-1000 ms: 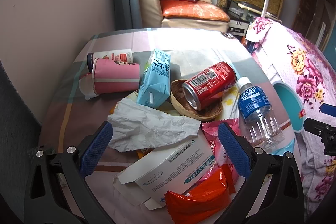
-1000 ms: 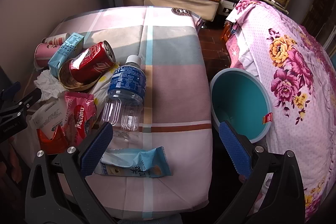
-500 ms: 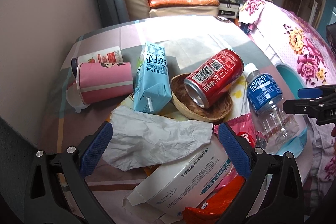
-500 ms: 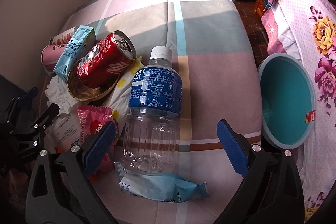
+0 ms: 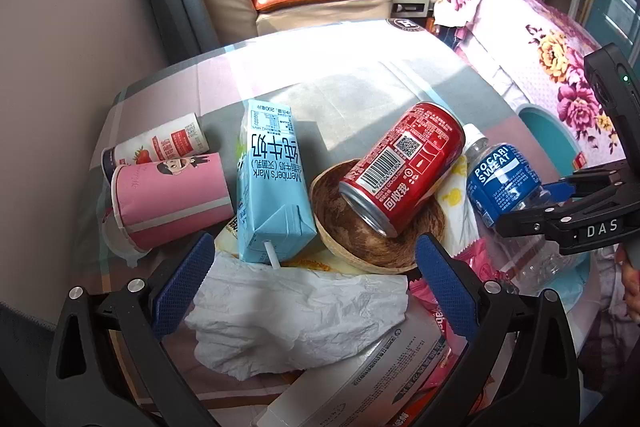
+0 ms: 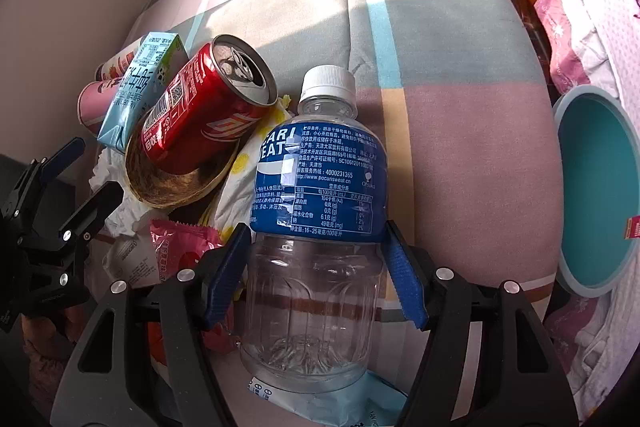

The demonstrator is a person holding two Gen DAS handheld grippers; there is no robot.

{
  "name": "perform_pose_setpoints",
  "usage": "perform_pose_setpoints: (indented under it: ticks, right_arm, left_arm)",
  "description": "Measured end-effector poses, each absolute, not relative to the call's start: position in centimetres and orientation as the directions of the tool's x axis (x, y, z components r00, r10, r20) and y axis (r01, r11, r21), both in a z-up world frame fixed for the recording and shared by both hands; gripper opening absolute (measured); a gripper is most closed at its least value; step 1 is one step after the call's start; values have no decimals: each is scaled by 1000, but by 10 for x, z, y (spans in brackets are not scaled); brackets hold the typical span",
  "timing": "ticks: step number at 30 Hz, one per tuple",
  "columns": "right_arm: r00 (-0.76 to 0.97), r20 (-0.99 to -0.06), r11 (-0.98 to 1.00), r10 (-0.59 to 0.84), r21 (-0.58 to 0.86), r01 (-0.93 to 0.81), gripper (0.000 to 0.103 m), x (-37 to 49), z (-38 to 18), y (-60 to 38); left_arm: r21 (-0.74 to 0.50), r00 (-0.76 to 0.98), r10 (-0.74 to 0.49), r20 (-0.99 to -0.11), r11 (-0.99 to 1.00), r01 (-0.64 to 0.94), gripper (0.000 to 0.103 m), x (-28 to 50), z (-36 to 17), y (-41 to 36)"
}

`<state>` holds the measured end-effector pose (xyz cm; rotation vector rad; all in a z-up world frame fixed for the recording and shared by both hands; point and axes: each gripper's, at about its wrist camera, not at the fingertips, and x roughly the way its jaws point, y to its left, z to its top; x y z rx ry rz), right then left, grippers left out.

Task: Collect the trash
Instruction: 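Grasp the blue Pocari Sweat bottle with the right tool while the left tool approaches the red cola can, then close the left tool on the red Coca-Cola can and lift it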

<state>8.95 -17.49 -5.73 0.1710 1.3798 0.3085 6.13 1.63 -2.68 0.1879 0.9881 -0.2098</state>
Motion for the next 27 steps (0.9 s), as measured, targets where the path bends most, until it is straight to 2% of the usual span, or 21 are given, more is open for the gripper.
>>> perform_pose_setpoints:
  ticks: [9,11,15,18,22,27]
  right_arm:
    - [186,-933,952,307,300,-66,64,98,-45,-211]
    - [176,-934,951,310,305,-57,64,99,-48,-216]
    - [165,-934,948,318,312,-61,64,102,-52,-222]
    - [153,-935,947,321,314,-70,64,104,-55,-222]
    - [132,-941,950,310,302,-83,64,108,-62,-221]
    - [119,-945,952,305,298,-73,65,118,-71,-219]
  left_arm:
    - [96,459,-121,-880,901,424,100,102,-40,-29]
    - [97,435,-124,-892,887,451,97,110,-45,-39]
    - [64,377,-144,-915,871,488,69,119,-58,-52]
    - [49,385,-160,-909,876,479,68,118,-58,-53]
    - [-34,374,-216,-902,899,437,68,119,-55,-44]
    - [-28,377,-210,-902,901,433,69,121,-56,-45]
